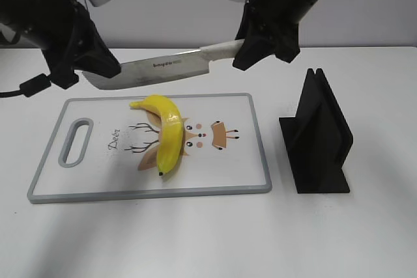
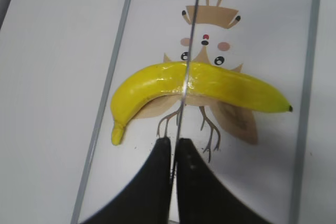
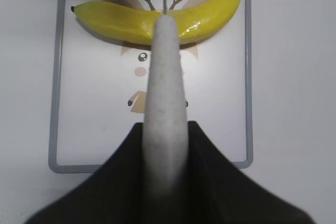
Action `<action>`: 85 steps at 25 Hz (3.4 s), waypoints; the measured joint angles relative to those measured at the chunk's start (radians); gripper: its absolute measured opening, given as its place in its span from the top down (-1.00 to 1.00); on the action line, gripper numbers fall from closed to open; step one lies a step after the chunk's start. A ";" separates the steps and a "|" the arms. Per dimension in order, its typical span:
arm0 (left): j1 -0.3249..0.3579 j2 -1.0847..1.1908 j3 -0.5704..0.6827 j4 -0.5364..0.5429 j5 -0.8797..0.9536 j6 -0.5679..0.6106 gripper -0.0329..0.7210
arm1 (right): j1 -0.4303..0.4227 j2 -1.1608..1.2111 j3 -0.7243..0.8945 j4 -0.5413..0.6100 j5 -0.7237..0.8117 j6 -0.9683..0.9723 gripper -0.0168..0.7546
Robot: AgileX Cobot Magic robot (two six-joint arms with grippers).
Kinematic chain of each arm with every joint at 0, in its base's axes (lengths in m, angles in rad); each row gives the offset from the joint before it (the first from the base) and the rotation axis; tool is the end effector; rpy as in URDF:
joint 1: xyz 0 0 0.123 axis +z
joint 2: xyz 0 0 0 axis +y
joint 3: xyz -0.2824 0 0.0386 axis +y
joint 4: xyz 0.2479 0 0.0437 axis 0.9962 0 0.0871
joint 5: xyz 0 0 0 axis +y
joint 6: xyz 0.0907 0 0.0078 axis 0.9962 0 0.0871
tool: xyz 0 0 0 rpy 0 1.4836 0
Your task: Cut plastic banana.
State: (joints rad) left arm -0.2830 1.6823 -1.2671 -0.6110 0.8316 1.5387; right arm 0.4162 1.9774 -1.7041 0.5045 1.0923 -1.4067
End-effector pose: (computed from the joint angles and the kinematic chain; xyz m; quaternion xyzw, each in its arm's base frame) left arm 0.3296 -0.1361 0.2674 0.6438 0.6932 -0.0952 0.3097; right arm 0.3735 0.2078 0.2650 -0.7073 0.6512 0.1405 0.2362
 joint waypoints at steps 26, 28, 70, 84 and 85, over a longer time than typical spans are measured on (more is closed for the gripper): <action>-0.052 0.252 -0.011 0.040 -0.128 -0.042 0.94 | 0.010 0.240 -0.019 -0.146 -0.040 0.098 0.52; -0.053 0.211 -0.009 0.051 -0.120 -0.044 0.94 | 0.011 0.199 -0.016 -0.146 -0.039 0.098 0.52; 0.089 -0.172 -0.046 0.386 0.014 -0.982 -0.64 | 0.015 -0.109 -0.016 -0.147 0.059 0.707 0.53; 0.241 -0.307 -0.011 0.538 0.381 -1.351 -0.64 | 0.014 -0.238 0.023 -0.173 0.126 1.223 0.53; 0.241 -0.337 0.012 0.534 0.383 -1.351 -0.64 | 0.014 -0.263 0.041 -0.180 0.126 1.261 0.53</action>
State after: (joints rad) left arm -0.0415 1.3453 -1.2550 -0.0772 1.2142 0.1873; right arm 0.4299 1.7144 -1.6635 0.3249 1.2179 -0.1458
